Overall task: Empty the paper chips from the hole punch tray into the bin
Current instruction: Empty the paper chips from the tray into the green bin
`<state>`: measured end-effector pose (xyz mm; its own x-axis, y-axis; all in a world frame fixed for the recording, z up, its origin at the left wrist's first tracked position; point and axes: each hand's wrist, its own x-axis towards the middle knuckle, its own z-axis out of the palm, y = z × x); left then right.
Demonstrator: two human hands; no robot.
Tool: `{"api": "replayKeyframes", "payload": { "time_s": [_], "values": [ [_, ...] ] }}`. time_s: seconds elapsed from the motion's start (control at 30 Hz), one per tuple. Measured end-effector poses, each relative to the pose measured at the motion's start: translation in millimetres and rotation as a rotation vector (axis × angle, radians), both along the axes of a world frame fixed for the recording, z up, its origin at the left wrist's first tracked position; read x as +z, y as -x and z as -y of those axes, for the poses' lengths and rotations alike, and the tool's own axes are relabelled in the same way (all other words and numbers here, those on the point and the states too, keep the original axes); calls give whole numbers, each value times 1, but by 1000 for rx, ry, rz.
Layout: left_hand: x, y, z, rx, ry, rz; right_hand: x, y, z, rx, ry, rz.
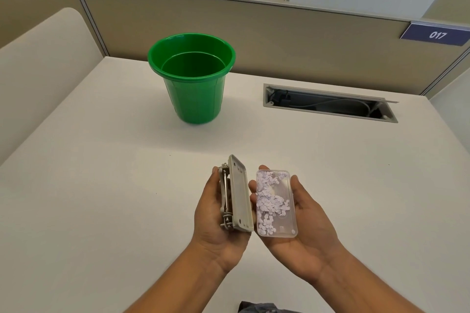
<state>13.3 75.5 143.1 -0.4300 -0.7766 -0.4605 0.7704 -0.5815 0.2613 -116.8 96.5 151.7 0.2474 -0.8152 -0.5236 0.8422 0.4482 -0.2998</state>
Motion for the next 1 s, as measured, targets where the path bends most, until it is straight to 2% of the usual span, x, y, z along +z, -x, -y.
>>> {"api": "replayKeyframes", "payload": {
  "time_s": [0.27, 0.63, 1.0],
  "values": [
    [-10, -3, 3, -11, 44, -73, 0, -2, 0, 22, 25, 21],
    [-17, -6, 6, 12, 61, -25, 1, -5, 4, 24, 18, 54],
    [-14, -37, 33, 180, 11, 14, 11, -19, 38, 69, 63, 51]
  ]
}}
